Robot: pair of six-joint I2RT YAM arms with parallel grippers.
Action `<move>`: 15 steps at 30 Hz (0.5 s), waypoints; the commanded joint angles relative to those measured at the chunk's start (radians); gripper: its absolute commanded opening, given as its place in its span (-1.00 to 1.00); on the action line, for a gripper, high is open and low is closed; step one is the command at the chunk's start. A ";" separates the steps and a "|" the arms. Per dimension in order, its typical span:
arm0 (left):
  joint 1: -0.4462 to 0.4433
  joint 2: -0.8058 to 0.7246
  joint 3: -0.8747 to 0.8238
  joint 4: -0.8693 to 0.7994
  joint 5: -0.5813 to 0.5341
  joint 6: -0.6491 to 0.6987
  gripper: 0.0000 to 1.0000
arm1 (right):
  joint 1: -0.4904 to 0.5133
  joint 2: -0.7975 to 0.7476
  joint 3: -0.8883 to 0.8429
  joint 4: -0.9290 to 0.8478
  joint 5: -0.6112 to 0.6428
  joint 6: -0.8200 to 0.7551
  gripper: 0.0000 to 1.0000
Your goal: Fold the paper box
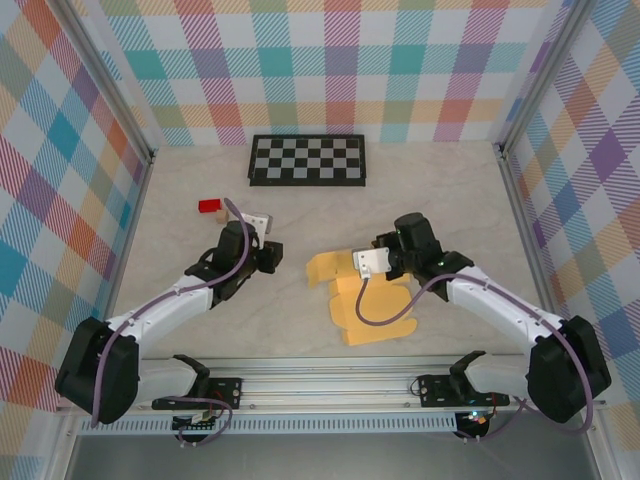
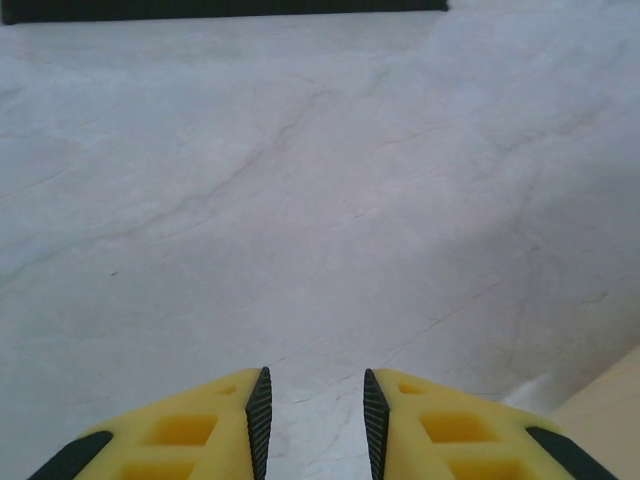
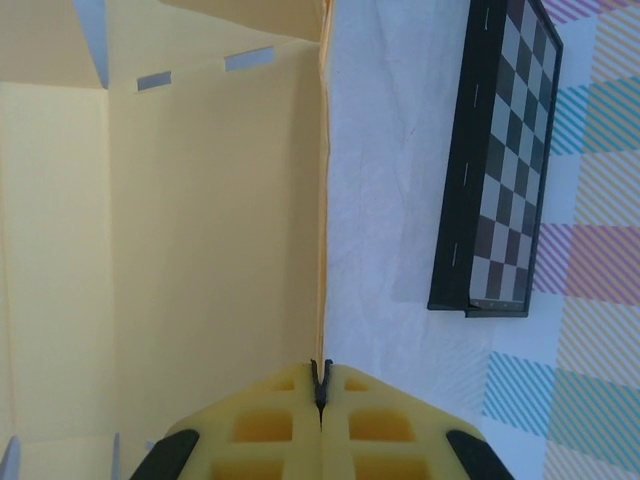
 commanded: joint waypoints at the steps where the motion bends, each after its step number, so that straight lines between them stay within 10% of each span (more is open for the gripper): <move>1: -0.049 0.037 -0.022 0.112 0.152 0.050 -0.31 | 0.010 -0.024 -0.055 0.109 0.017 -0.107 -1.00; 15: -0.221 0.134 0.004 -0.019 -0.018 0.142 -0.36 | 0.018 -0.047 -0.124 0.140 0.062 -0.126 -1.00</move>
